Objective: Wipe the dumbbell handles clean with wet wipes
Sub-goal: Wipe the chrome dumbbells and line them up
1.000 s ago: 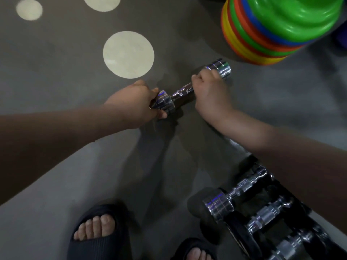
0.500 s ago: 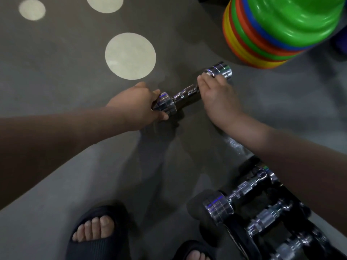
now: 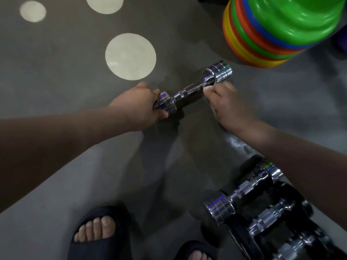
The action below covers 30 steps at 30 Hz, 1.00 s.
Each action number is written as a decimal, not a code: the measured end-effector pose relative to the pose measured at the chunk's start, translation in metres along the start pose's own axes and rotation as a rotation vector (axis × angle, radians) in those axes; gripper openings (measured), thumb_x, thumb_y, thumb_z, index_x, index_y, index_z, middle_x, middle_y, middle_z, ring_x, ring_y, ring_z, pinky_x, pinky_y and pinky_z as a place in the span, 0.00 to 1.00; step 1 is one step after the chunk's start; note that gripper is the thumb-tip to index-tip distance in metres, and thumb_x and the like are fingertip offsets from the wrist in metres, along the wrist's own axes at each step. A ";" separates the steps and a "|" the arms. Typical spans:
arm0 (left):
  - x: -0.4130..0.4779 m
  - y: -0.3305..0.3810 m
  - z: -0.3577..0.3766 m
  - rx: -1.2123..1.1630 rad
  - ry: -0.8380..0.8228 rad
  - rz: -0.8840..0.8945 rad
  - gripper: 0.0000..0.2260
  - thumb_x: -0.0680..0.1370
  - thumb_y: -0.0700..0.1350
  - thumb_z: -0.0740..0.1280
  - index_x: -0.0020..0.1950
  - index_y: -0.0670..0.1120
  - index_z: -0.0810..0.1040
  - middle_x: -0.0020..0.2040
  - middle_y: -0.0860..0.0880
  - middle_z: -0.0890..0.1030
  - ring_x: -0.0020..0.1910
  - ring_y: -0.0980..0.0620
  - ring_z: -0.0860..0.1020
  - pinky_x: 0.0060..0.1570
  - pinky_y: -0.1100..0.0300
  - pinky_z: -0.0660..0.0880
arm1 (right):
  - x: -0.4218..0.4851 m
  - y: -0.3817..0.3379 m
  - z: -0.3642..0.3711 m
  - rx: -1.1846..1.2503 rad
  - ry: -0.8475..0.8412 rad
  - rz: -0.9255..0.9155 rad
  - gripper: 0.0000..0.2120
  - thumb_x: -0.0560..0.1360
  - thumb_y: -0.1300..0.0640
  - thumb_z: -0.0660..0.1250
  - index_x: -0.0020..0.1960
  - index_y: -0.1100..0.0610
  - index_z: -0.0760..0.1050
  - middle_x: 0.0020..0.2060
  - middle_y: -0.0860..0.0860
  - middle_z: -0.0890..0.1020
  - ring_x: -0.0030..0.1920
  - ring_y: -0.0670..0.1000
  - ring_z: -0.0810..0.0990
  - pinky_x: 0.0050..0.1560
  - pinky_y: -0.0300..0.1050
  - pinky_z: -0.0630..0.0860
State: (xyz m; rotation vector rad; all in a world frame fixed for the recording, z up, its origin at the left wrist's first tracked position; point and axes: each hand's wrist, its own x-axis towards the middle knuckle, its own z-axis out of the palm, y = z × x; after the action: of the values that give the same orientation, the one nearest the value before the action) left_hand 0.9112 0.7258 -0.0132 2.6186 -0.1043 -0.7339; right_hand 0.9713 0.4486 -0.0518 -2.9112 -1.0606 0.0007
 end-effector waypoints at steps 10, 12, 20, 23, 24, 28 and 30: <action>0.001 0.002 0.003 0.015 0.015 0.024 0.17 0.77 0.58 0.69 0.56 0.48 0.74 0.52 0.46 0.69 0.53 0.41 0.76 0.55 0.49 0.75 | -0.006 0.010 -0.006 0.134 0.149 0.081 0.10 0.79 0.63 0.66 0.59 0.60 0.80 0.46 0.60 0.76 0.46 0.62 0.77 0.42 0.49 0.74; 0.002 0.000 0.004 0.016 0.017 0.009 0.16 0.77 0.58 0.69 0.56 0.47 0.73 0.53 0.46 0.69 0.52 0.40 0.76 0.55 0.48 0.75 | -0.004 0.010 -0.007 0.169 0.156 0.066 0.10 0.79 0.63 0.67 0.58 0.60 0.82 0.45 0.60 0.77 0.45 0.62 0.77 0.43 0.45 0.71; 0.002 0.007 0.007 0.044 0.028 0.018 0.19 0.77 0.57 0.69 0.60 0.45 0.74 0.56 0.43 0.71 0.54 0.39 0.76 0.56 0.48 0.75 | 0.003 0.013 -0.012 0.161 0.234 0.244 0.05 0.78 0.62 0.64 0.52 0.60 0.76 0.46 0.62 0.75 0.45 0.64 0.75 0.44 0.54 0.68; 0.002 0.004 0.005 0.031 0.030 0.010 0.19 0.77 0.57 0.69 0.60 0.46 0.74 0.56 0.43 0.71 0.53 0.40 0.76 0.55 0.49 0.75 | -0.015 0.009 -0.012 0.179 0.072 0.290 0.03 0.77 0.62 0.66 0.48 0.61 0.77 0.46 0.61 0.75 0.45 0.65 0.76 0.40 0.50 0.64; 0.002 0.004 0.004 0.030 0.033 0.008 0.18 0.77 0.57 0.69 0.60 0.46 0.74 0.56 0.43 0.71 0.53 0.40 0.76 0.55 0.49 0.75 | -0.013 0.008 -0.015 0.184 0.077 0.307 0.03 0.77 0.61 0.66 0.48 0.61 0.77 0.46 0.61 0.76 0.45 0.65 0.77 0.41 0.50 0.66; 0.001 0.003 0.006 0.050 0.041 0.011 0.19 0.77 0.58 0.69 0.59 0.45 0.74 0.56 0.43 0.71 0.52 0.40 0.76 0.54 0.51 0.75 | 0.016 -0.015 -0.023 0.257 0.258 0.188 0.06 0.78 0.58 0.66 0.47 0.60 0.79 0.44 0.58 0.78 0.43 0.62 0.79 0.40 0.55 0.76; 0.001 0.005 0.006 0.050 0.036 0.017 0.20 0.77 0.58 0.69 0.60 0.45 0.74 0.56 0.43 0.71 0.53 0.41 0.76 0.54 0.52 0.74 | 0.022 -0.026 -0.015 0.290 0.290 0.149 0.07 0.80 0.58 0.66 0.49 0.60 0.80 0.44 0.59 0.79 0.43 0.61 0.80 0.43 0.55 0.78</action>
State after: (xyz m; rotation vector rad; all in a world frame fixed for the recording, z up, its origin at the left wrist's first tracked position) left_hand 0.9095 0.7187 -0.0167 2.6739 -0.1361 -0.6861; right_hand 0.9717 0.4823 -0.0353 -2.6180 -0.7289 -0.2338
